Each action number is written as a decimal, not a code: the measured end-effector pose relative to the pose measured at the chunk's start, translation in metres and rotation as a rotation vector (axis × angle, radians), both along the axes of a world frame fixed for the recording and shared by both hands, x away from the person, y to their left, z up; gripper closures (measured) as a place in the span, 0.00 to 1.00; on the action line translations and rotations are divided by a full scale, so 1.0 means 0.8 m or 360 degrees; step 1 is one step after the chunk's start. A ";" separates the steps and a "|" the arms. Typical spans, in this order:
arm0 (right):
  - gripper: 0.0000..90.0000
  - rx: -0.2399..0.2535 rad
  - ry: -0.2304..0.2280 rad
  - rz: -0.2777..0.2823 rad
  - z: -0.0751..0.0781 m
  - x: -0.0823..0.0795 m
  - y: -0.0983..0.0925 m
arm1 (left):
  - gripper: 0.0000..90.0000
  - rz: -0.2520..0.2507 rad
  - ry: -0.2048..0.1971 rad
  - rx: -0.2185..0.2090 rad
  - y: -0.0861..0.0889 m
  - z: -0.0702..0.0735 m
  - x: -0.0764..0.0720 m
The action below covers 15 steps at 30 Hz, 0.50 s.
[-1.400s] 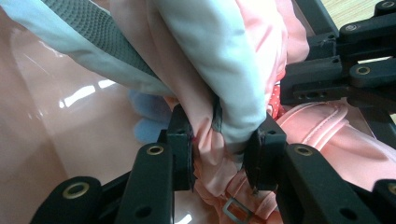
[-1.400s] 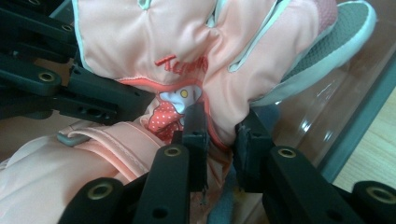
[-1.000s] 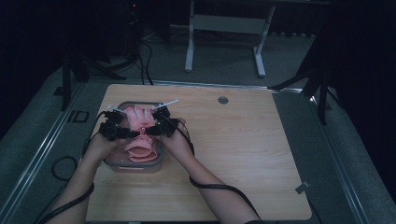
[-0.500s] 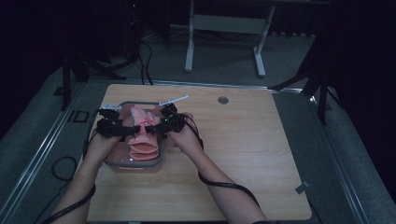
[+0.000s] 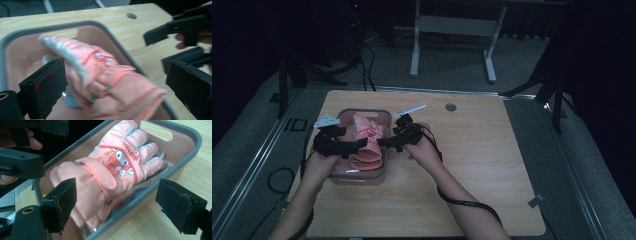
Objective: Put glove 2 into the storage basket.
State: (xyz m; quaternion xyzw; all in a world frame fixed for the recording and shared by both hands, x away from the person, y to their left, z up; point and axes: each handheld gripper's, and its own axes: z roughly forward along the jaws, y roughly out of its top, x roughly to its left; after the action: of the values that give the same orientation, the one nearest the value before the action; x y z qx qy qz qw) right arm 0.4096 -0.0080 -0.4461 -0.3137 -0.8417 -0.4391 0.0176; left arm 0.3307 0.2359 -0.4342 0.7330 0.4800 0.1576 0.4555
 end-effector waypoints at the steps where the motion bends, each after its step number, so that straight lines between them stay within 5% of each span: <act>1: 0.19 0.0005 0.0003 -0.0002 0.001 -0.001 -0.002 | 0.04 -0.0012 -0.0012 -0.0005 -0.004 0.001 -0.003; 15: 0.18 -0.0003 -0.0038 0.0015 0.001 -0.018 -0.040 | 0.04 -0.0169 -0.0131 -0.0060 -0.059 0.018 -0.035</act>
State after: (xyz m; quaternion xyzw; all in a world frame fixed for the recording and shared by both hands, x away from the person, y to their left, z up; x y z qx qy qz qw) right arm 0.3951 -0.0400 -0.4449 -0.3045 -0.8438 -0.4419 0.0093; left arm 0.3030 0.1886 -0.4197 0.7416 0.4242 0.1542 0.4962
